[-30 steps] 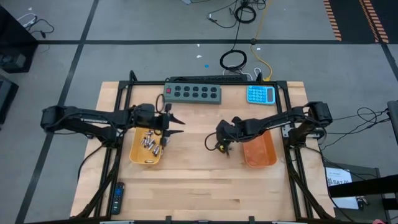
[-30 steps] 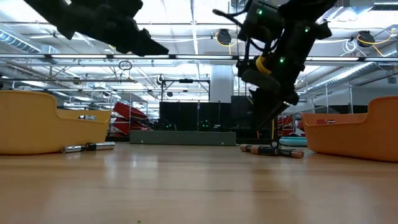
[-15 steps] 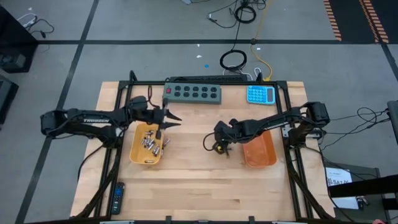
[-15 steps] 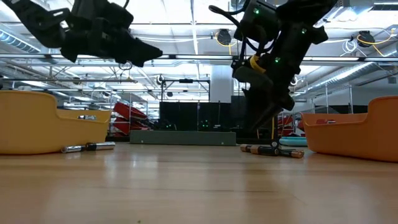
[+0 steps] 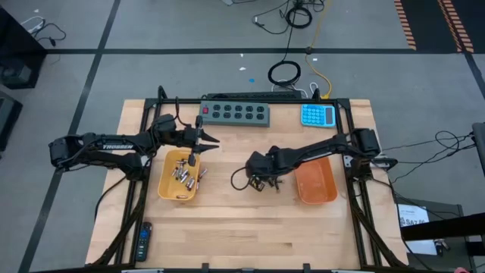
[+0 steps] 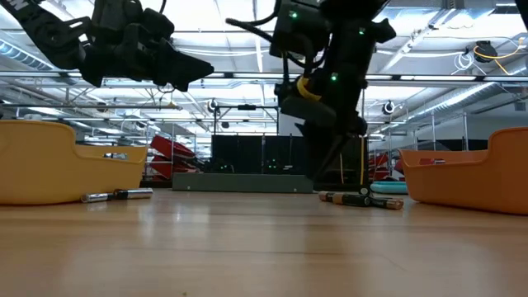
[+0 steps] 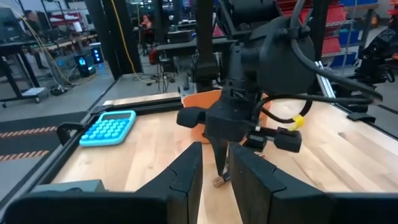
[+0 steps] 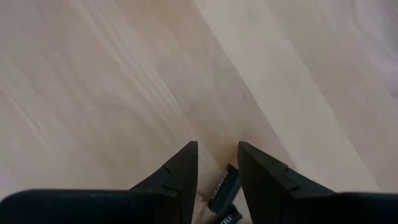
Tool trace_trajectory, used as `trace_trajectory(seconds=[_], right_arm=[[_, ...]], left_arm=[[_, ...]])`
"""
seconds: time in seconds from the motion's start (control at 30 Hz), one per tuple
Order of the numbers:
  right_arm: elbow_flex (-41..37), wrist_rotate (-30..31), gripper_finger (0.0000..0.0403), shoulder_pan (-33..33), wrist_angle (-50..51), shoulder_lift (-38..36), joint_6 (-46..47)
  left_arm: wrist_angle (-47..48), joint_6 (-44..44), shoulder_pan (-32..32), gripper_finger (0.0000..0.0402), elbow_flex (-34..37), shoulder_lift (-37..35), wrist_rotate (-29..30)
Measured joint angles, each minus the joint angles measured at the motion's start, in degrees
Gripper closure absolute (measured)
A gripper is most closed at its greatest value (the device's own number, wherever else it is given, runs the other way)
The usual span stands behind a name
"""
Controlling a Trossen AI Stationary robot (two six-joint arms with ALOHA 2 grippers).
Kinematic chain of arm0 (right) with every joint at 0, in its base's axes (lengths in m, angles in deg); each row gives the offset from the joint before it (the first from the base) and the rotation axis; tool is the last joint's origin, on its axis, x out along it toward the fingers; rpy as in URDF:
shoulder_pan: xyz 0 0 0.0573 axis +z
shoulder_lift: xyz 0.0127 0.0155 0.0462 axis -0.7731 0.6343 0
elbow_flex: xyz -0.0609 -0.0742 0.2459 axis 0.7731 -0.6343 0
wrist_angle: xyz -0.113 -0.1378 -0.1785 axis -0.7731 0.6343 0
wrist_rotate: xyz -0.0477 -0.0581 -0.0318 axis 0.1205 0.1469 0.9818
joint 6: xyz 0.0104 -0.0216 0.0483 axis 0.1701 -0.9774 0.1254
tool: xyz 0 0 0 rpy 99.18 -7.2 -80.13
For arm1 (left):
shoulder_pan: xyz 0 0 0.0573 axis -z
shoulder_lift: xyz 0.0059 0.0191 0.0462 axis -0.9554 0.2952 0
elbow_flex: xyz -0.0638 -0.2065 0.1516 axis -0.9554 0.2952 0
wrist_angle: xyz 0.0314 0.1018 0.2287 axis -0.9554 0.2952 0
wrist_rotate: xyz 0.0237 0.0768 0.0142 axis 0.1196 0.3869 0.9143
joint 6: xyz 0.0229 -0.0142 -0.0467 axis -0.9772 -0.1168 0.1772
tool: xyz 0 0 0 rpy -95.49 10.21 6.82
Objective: Sort batteries
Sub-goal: Put the black battery into the orange bin
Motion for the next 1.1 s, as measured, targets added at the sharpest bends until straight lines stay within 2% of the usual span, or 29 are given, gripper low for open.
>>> trace_trajectory(seconds=[0.23,0.4,0.8,0.93,1.1], right_arm=[[-1.3,-0.7,0.0298,-1.0,3.2,0.1,1.9],[-2.5,-4.7,0.0298,-2.2,0.9,0.1,1.6],[-6.0,-7.4,0.0301,-3.7,-1.9,0.0,0.7],[-7.5,-8.3,0.0324,-4.6,-4.3,-0.3,-0.6],[-7.8,-8.8,0.0374,-5.8,-4.5,-0.4,-3.4]], left_arm=[[0.1,0.6,0.0,0.0314,0.0,0.0,0.0],[0.2,1.5,0.0,0.0314,0.0,0.0,0.0],[0.2,2.5,0.0,0.0314,0.0,0.0,0.0],[0.2,2.4,0.0,0.0314,0.0,0.0,0.1],[0.1,2.4,0.0,0.0314,0.0,0.0,1.4]])
